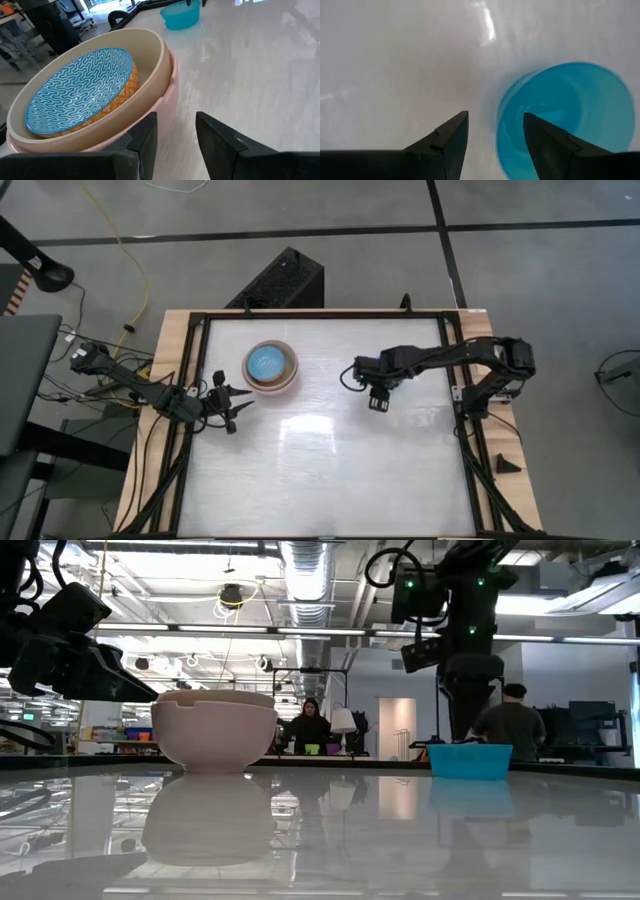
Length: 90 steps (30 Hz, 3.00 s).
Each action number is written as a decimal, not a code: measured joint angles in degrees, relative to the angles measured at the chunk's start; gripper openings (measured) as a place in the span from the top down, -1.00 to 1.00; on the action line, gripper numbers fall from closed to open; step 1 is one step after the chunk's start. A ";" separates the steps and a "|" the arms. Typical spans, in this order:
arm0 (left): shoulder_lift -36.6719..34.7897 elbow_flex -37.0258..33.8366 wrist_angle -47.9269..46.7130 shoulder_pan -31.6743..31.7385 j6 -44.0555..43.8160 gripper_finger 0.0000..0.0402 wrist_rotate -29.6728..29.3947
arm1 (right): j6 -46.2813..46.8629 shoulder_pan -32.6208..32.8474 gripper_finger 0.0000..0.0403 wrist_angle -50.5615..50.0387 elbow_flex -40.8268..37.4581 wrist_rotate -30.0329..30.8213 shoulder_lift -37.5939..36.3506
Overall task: Nest bowls inside each other
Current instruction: Stack the light blue bowl into the white and blue bowl
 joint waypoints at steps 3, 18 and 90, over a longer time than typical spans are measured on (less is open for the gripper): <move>0.00 0.00 0.00 0.02 0.00 0.38 0.00 | 0.06 -0.99 -0.09 2.31 -0.59 0.05 0.00; -0.02 0.00 0.00 0.01 0.00 0.38 0.01 | 6.64 -3.15 -0.02 9.80 -6.24 -0.15 0.02; 0.00 -0.02 0.07 0.00 0.00 0.38 0.35 | -28.53 2.03 0.87 22.19 61.35 -3.21 42.87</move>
